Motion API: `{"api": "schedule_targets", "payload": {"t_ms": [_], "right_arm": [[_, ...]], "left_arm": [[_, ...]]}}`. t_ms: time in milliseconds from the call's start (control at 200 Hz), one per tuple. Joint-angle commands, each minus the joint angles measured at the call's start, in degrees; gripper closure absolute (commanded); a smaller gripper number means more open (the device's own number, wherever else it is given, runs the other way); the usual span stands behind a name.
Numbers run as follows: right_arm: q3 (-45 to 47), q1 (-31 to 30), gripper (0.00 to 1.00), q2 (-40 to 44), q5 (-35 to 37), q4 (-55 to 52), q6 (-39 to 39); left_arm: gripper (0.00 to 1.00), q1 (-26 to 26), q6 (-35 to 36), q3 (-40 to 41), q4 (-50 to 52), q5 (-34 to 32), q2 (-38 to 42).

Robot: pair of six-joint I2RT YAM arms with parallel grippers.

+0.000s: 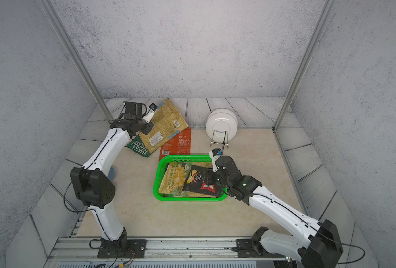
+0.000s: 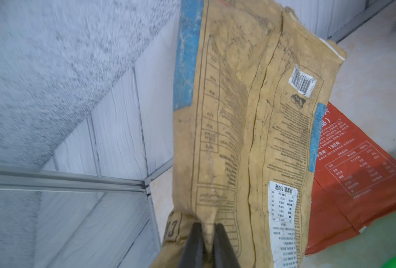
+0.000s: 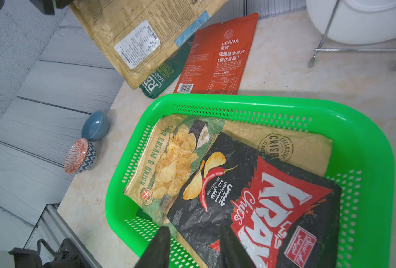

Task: Put the potato chips into the basket
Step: Pick up the potato chip from the center of the board.

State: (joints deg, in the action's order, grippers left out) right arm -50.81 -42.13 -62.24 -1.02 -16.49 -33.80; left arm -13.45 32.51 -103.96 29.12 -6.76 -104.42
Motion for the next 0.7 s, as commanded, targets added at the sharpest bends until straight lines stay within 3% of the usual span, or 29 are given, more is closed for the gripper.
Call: {"api": "schedule_targets", "payload": {"t_ms": [0, 210, 355, 460, 586, 696], "right_arm": [[1.48, 0.07, 0.61, 4.32, 6.23, -0.74, 0.64], [3.17, 0.06, 0.61, 10.79, 14.01, -3.50, 1.94], [3.30, 0.12, 0.67, 13.52, 19.68, -6.99, 1.16], [2.92, 0.11, 0.68, 15.35, 19.58, -7.82, 3.23], [-1.25, 0.20, 0.40, 16.57, 15.55, -11.45, 7.26], [-6.11, 0.63, 0.29, 16.04, 10.69, -15.84, 11.01]], "left_arm": [[1.00, -2.82, 11.05, 6.27, -13.51, -6.04, 6.27], [1.00, -7.31, 19.78, 15.84, -19.79, -6.40, 16.83], [1.00, -11.79, 26.10, 22.53, -23.62, -7.20, 22.29], [1.00, -15.22, 27.32, 25.88, -22.96, -6.25, 25.72], [1.00, -17.67, 25.33, 25.68, -12.35, -0.30, 28.81], [1.00, -19.33, 23.74, 24.04, -3.06, 3.73, 28.90]]}}
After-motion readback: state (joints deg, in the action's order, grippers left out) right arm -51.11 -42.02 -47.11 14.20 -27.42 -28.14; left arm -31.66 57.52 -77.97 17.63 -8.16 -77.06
